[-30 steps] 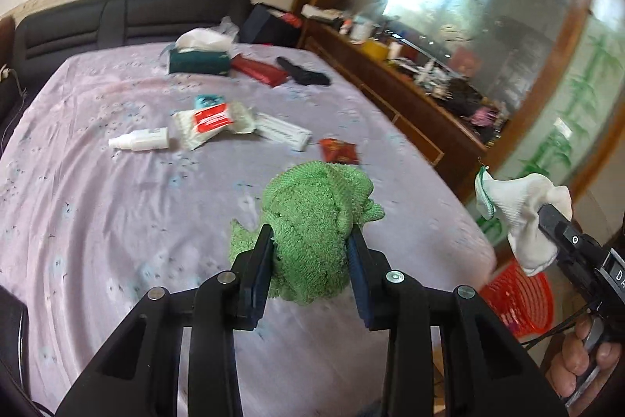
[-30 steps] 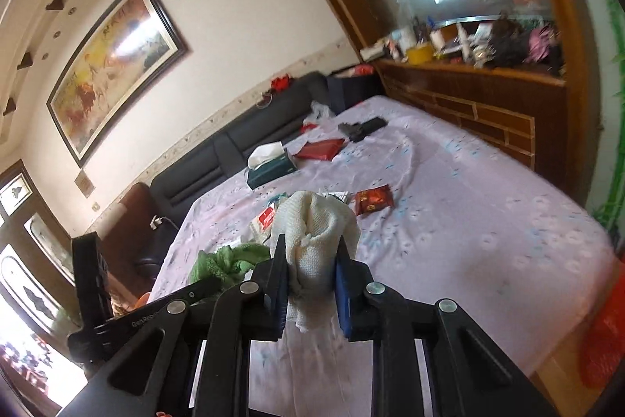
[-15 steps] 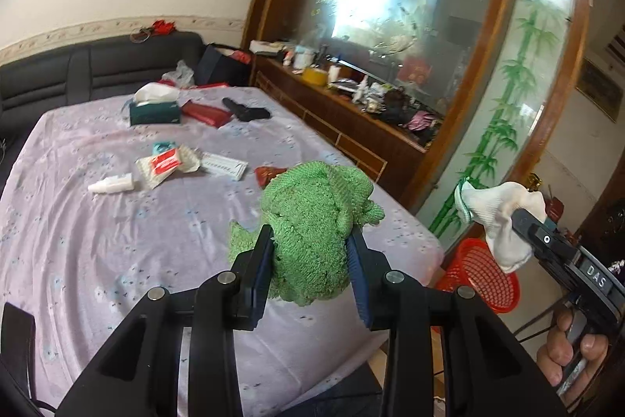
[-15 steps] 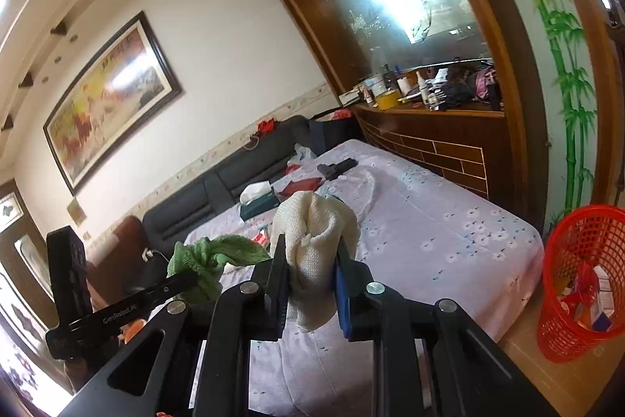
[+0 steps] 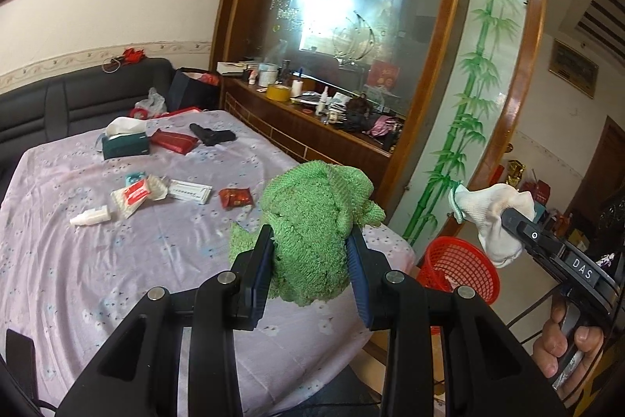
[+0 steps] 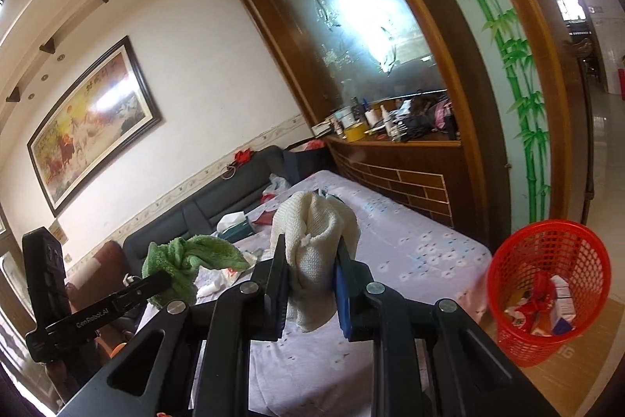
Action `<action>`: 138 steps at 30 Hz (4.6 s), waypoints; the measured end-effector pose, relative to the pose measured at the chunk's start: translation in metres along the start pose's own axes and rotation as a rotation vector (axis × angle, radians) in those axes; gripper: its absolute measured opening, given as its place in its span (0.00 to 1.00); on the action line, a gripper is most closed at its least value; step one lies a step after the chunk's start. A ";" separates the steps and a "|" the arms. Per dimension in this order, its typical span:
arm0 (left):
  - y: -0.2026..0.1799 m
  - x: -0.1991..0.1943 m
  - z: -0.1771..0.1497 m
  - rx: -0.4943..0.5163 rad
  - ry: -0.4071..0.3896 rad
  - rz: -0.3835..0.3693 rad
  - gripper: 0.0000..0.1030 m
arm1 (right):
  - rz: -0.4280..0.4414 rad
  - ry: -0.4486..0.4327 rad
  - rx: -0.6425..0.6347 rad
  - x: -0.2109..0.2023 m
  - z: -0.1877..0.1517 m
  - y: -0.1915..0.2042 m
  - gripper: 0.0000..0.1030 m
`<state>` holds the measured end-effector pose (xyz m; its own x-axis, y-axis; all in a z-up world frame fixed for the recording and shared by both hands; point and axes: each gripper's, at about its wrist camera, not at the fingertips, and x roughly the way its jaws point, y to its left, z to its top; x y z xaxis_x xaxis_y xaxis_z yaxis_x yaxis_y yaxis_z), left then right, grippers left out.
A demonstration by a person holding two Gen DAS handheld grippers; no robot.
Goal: Collect trash
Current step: 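Carry the green towel and white cloth over the red wastebasket with both tools, then open both tools to drop the towel and cloth into the basket, return to table, then grasp the white spray bottle with the left tool while the right tool grasps the red-gold snack packet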
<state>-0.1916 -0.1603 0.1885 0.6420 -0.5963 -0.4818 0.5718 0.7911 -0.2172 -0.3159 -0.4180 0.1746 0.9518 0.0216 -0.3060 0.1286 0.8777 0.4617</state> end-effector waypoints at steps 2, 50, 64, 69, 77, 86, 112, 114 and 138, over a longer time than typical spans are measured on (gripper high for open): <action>-0.005 0.002 0.001 0.013 0.000 -0.006 0.33 | -0.008 -0.006 0.001 -0.006 0.000 -0.002 0.20; -0.217 0.161 -0.016 0.251 0.266 -0.387 0.34 | -0.350 -0.163 0.246 -0.100 0.012 -0.155 0.21; -0.244 0.228 -0.044 0.241 0.405 -0.388 0.34 | -0.410 -0.102 0.303 -0.082 0.000 -0.192 0.21; -0.256 0.253 -0.061 0.286 0.437 -0.350 0.34 | -0.426 -0.087 0.329 -0.072 -0.002 -0.207 0.22; -0.257 0.272 -0.075 0.293 0.491 -0.362 0.48 | -0.426 -0.053 0.383 -0.052 -0.006 -0.232 0.27; -0.193 0.229 -0.038 0.172 0.406 -0.322 0.69 | -0.389 -0.083 0.362 -0.053 0.001 -0.208 0.65; 0.186 0.016 0.021 -0.233 0.048 0.321 0.83 | 0.025 0.236 -0.001 0.158 -0.011 0.050 0.87; 0.201 0.018 0.019 -0.256 0.054 0.336 0.83 | 0.036 0.254 -0.027 0.176 -0.013 0.062 0.90; 0.394 0.175 -0.004 -0.885 0.301 0.444 0.83 | 0.025 0.546 0.190 0.412 -0.044 0.036 0.80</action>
<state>0.1442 0.0474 0.0151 0.4792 -0.2638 -0.8371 -0.3440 0.8210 -0.4557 0.0688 -0.3563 0.0285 0.6799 0.3298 -0.6549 0.2036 0.7732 0.6007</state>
